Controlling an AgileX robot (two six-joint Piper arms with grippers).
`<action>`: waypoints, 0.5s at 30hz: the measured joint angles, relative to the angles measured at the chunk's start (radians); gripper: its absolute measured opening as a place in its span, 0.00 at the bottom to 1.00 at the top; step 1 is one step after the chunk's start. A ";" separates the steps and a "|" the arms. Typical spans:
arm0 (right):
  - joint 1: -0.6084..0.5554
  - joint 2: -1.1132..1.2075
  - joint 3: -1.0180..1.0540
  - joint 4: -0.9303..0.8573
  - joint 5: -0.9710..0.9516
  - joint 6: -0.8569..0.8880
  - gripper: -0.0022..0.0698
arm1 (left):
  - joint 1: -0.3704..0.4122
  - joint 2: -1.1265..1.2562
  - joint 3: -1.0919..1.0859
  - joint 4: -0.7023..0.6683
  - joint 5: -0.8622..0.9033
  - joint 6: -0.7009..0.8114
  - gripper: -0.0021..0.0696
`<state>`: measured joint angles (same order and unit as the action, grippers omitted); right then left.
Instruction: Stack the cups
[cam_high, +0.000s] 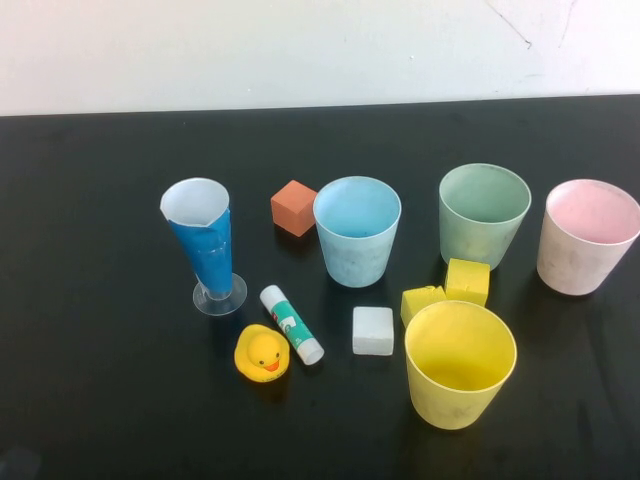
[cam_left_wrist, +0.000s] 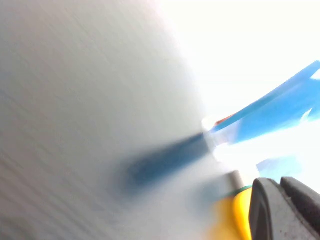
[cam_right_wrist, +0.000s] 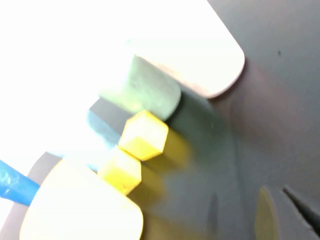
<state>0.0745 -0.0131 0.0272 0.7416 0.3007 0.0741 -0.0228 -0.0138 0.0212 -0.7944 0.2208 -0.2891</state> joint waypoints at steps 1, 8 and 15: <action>0.000 0.000 0.000 0.009 -0.011 -0.017 0.03 | 0.000 0.000 0.000 -0.037 -0.012 0.000 0.03; 0.000 0.000 0.000 0.019 -0.024 -0.192 0.03 | 0.000 0.000 0.000 -0.101 -0.069 0.000 0.03; 0.000 0.000 0.000 0.024 -0.022 -0.275 0.03 | 0.000 0.000 -0.055 -0.094 0.035 0.183 0.03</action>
<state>0.0745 -0.0131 0.0272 0.7653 0.2788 -0.2013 -0.0228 -0.0138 -0.0333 -0.8886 0.2562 -0.1060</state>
